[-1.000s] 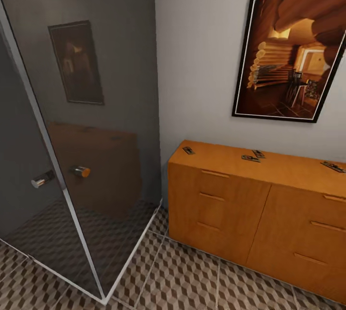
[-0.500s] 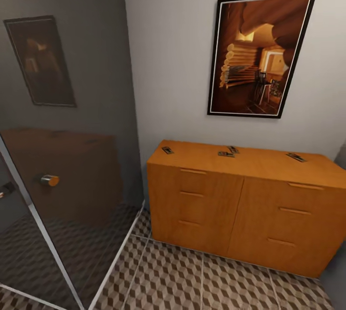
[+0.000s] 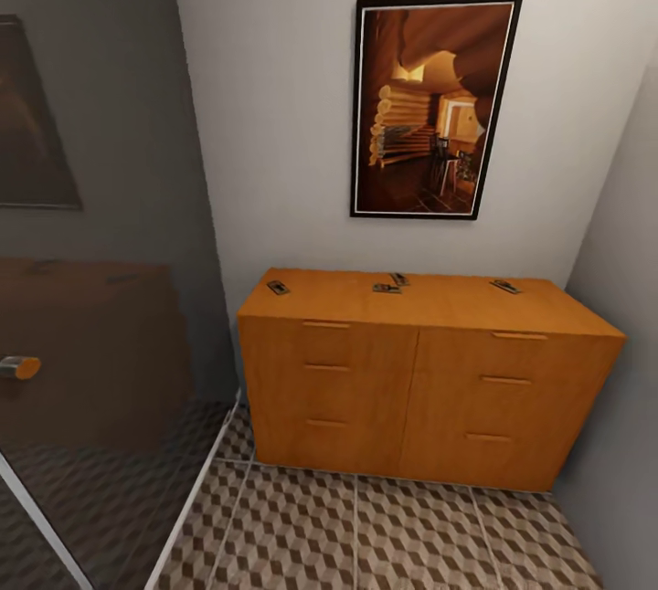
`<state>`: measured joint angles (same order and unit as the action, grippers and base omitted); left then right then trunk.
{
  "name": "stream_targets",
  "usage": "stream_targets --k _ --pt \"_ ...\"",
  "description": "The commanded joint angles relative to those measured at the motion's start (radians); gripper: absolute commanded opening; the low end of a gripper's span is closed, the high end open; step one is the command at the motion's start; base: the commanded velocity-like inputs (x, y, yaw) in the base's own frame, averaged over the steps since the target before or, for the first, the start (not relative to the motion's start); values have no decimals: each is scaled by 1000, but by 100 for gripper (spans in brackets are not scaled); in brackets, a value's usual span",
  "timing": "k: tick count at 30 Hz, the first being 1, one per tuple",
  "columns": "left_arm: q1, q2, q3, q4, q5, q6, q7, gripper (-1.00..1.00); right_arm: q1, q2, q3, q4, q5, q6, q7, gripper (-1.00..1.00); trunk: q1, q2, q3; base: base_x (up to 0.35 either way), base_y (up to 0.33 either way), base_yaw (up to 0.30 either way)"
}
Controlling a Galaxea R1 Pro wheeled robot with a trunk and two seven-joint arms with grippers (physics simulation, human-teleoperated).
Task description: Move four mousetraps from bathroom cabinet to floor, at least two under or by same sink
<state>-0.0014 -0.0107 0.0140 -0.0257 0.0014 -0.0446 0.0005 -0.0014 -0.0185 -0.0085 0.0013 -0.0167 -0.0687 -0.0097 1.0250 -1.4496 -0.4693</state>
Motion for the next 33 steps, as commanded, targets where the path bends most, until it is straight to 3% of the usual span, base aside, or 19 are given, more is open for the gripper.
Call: stream_targets --k 1,33 --pt "0 0 1 0 0 -3 0 100 0 0 -1 0 -2 -3 -1 100 0 0 -1 0 0 -286" --pt "0 0 1 0 0 -3 0 100 0 0 -1 0 -2 -3 -1 100 0 0 -1 0 0 -286"
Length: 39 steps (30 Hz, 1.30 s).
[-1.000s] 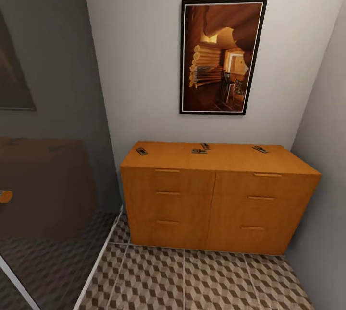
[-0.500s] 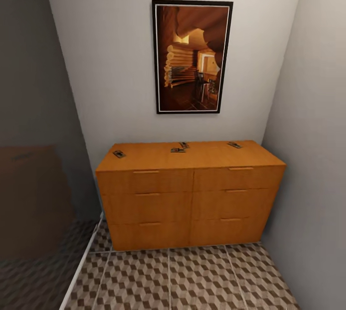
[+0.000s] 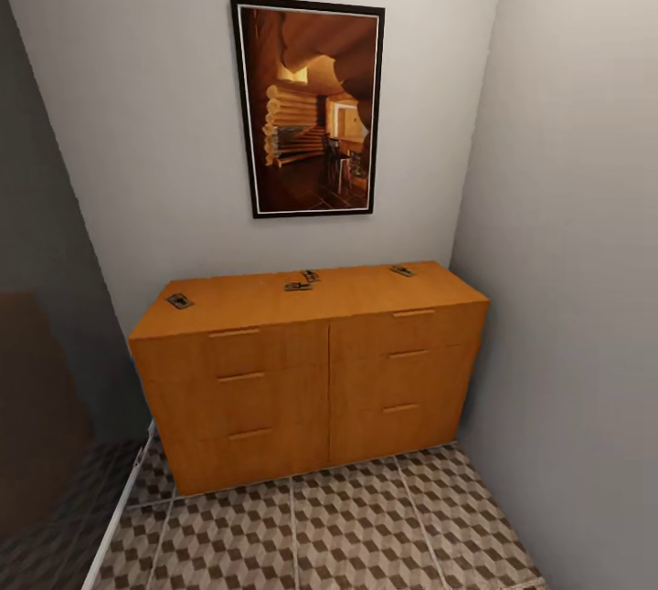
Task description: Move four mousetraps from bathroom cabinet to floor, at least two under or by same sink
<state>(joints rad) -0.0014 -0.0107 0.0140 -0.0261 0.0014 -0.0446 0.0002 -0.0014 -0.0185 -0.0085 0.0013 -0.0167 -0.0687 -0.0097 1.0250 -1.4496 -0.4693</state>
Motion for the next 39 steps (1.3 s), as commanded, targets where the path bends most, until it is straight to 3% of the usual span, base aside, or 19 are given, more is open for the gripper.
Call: stream_targets --k 1,14,39 --pt "0 0 1 0 0 -3 0 100 0 0 -1 0 -2 -3 -1 100 0 0 -1 0 0 -286" --pt "0 2 1 1 0 -2 0 100 0 0 -1 0 -2 -3 -1 100 0 0 -1 65 -44 -104" --pt "0 3 1 1 33 -2 0 100 0 1 2 0 2 -4 -1 100 0 0 -1 271 -146 -3"
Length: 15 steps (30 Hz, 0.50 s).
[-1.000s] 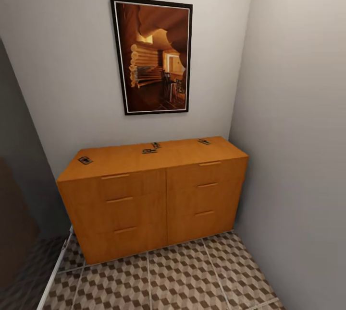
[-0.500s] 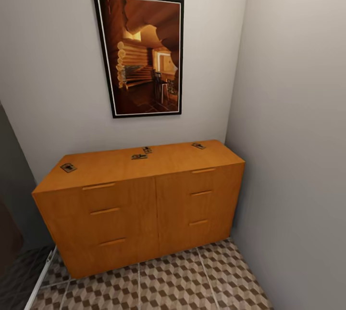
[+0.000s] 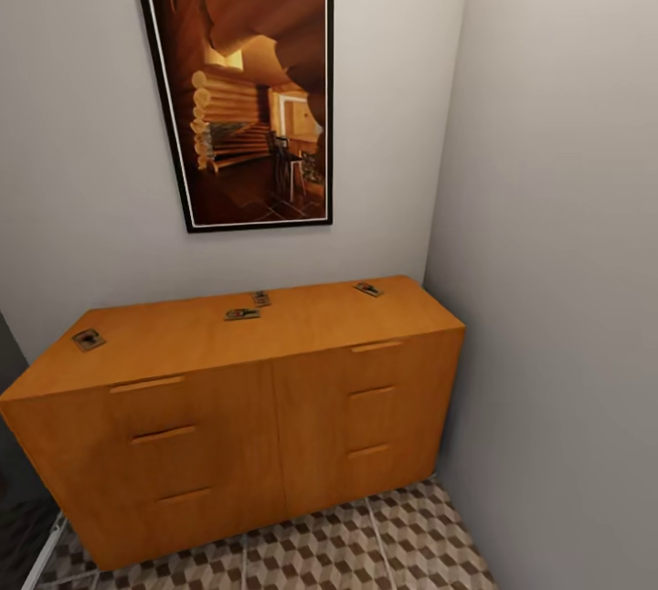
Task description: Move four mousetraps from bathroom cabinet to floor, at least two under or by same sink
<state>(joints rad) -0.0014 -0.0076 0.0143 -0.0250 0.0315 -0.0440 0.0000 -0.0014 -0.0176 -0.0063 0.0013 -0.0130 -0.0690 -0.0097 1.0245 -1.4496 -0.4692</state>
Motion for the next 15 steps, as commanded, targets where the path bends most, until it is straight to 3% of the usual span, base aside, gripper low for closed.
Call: stream_targets --k 1,9,15 --pt "0 0 1 0 3 -2 0 100 0 0 0 0 -1 -3 -1 100 0 0 -1 252 -96 0" --pt "0 0 1 0 4 -3 0 100 0 1 0 0 2 -3 -1 100 0 0 -1 207 -47 0" --pt "0 0 1 0 4 -3 0 100 0 2 0 0 2 -3 -1 100 0 0 -1 79 -11 0"
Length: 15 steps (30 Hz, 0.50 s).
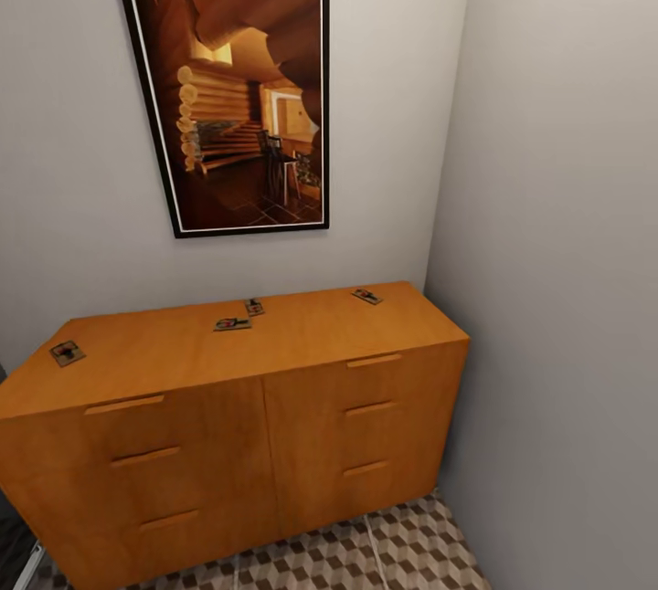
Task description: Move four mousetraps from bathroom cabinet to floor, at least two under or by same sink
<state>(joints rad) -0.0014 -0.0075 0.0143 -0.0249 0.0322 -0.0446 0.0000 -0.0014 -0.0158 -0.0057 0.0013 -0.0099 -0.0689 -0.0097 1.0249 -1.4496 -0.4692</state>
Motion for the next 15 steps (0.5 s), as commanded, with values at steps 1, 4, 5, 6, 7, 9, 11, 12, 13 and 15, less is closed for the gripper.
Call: stream_targets --k 1,4,5,6,7,9,11,12,13,15 --pt "0 0 1 0 3 -3 0 100 0 0 0 0 -1 -3 -1 100 0 0 -1 34 -5 0" --pt "0 0 1 0 3 -3 0 100 0 1 0 0 0 -3 -1 100 0 0 -1 22 -3 10" --pt "0 0 1 0 3 -3 0 100 0 1 0 0 0 -3 -1 100 0 0 -1 14 -2 54" --pt "0 0 1 0 3 -3 0 100 0 1 0 0 0 -3 -1 100 0 0 -1 11 -1 90" --pt "0 0 1 0 3 -3 0 100 0 1 0 0 0 -3 -1 100 0 0 -1 11 -1 90" --pt "0 0 1 0 3 -2 0 100 0 2 0 0 0 -4 -1 100 0 0 -1 8 -1 138" --pt "0 0 1 0 3 -3 0 100 0 2 0 0 0 -4 -1 100 0 0 -1 5 -1 185" --pt "0 0 1 -1 3 -3 0 100 0 2 0 0 0 -4 -1 100 0 0 -1 4 0 210" --pt "0 0 1 0 3 -2 0 100 0 2 0 0 0 -4 -1 100 0 0 -1 3 0 222" --pt "0 0 1 0 4 -3 0 100 0 2 0 0 0 -4 -1 100 0 0 -1 2 0 235"
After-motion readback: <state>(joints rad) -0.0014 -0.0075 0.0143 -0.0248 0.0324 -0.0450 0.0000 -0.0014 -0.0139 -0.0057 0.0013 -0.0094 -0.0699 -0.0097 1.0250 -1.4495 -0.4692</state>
